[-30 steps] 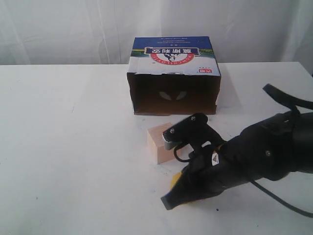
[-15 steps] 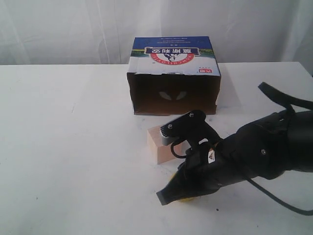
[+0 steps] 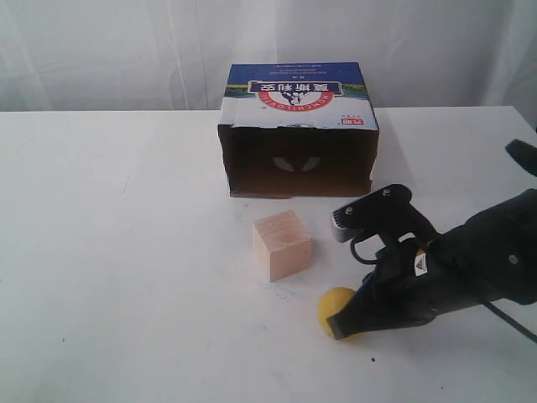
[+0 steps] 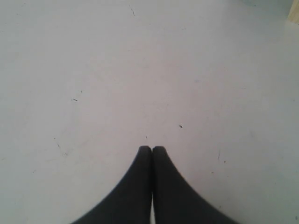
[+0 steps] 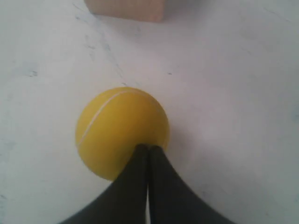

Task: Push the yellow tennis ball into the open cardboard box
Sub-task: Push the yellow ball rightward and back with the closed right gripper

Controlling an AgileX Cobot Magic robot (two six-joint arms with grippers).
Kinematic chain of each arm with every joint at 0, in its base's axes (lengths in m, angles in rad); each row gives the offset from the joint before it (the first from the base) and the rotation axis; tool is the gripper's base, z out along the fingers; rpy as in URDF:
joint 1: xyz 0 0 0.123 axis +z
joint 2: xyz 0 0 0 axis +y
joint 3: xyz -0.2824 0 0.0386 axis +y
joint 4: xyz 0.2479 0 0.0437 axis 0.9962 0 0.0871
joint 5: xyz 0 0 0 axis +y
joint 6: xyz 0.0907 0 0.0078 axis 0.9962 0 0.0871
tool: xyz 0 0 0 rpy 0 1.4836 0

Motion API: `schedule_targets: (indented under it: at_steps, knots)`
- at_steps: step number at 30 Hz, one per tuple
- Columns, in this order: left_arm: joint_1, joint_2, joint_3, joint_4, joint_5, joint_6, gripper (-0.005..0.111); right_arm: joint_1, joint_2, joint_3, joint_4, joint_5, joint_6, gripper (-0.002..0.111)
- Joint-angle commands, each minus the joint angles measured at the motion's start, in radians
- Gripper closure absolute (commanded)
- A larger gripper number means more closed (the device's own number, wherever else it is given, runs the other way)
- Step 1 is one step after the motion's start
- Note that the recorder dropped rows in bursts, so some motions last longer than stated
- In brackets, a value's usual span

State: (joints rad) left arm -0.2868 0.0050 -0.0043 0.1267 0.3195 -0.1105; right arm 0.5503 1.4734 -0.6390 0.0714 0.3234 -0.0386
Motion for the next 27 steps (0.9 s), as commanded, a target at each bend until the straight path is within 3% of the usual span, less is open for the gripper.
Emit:
schedule_targets:
  at_steps: [1, 10, 14, 21, 27]
  knots:
    - [-0.005, -0.005, 0.004, 0.0, 0.017, 0.002, 0.107, -0.066, -0.054, 0.004, -0.087, 0.017, 0.017, 0.108]
    - [-0.005, -0.005, 0.004, 0.0, 0.017, 0.002, 0.107, -0.088, -0.134, -0.045, -0.091, 0.103, 0.017, 0.108]
    - [-0.005, -0.005, 0.004, 0.0, 0.017, 0.002, 0.107, -0.093, -0.084, -0.031, -0.111, 0.096, 0.039, 0.108]
    - [-0.005, -0.005, 0.004, 0.0, 0.017, 0.002, 0.107, -0.189, 0.036, -0.027, -0.161, 0.064, 0.052, 0.108]
    - [-0.005, -0.005, 0.004, 0.0, 0.017, 0.002, 0.107, -0.195, 0.052, -0.02, -0.161, 0.086, 0.065, 0.108]
